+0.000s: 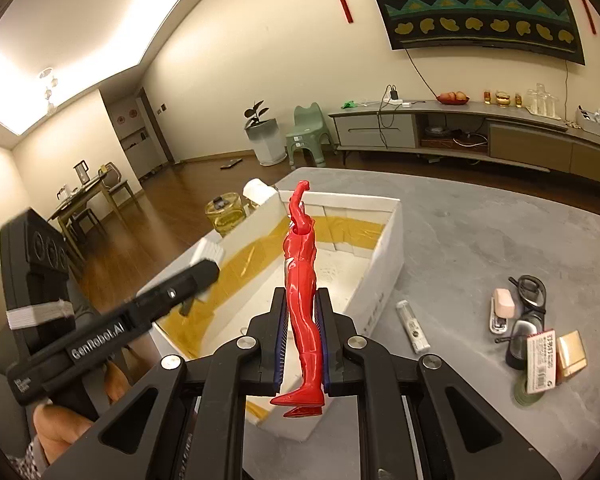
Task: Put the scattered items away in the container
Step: 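Carry the charger and red figure with both grippers over the white box, then open both grippers to drop the charger and red figure into the box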
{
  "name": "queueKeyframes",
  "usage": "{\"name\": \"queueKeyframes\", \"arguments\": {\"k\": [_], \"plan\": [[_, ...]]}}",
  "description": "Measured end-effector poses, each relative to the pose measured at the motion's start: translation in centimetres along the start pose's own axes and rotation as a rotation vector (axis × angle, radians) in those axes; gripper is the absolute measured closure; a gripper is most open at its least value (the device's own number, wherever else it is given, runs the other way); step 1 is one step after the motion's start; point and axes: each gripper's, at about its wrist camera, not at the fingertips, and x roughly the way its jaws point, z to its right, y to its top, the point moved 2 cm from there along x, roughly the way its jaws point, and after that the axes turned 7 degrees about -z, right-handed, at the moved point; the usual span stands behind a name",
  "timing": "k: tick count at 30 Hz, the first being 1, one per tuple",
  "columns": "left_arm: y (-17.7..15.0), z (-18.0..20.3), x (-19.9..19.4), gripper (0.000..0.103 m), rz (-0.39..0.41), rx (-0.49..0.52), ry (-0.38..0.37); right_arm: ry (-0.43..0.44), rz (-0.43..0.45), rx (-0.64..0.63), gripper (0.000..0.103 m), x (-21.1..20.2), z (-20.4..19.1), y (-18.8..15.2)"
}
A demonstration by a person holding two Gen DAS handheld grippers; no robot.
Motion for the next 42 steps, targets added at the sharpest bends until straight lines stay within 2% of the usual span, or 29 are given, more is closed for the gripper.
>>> {"name": "queueKeyframes", "arguments": {"k": [8,17,21,24,25,27,33,42], "plan": [[-0.2,-1.6,0.5,0.071,-0.012,-0.025,0.046,0.047,0.0,0.012,0.088,1.6,-1.2,1.6],[-0.4,-3.1,1.7,0.071,-0.047,-0.039,0.068,0.063,-0.053,0.0,0.088,5.4,-1.6,2.4],[-0.4,-3.4,2.6,0.071,-0.05,-0.014,0.119,0.071,-0.064,0.004,0.088,7.0,-1.0,3.2],[-0.5,-3.6,3.4,0.071,-0.071,-0.011,0.13,0.116,-0.088,0.007,0.083,8.5,-0.6,3.6],[-0.5,-3.6,3.5,0.071,-0.073,-0.012,0.133,0.13,-0.095,0.007,0.068,8.8,-0.5,3.6],[-0.5,-3.8,3.6,0.068,-0.068,-0.017,0.143,0.139,-0.095,0.02,0.054,9.0,-0.2,3.4],[-0.5,-4.3,3.9,0.068,-0.055,-0.035,0.171,0.148,-0.081,0.075,0.054,8.1,1.1,3.1],[-0.2,-2.8,3.1,0.068,-0.033,-0.027,0.135,0.186,-0.1,0.093,0.054,6.5,0.3,1.8]]}}
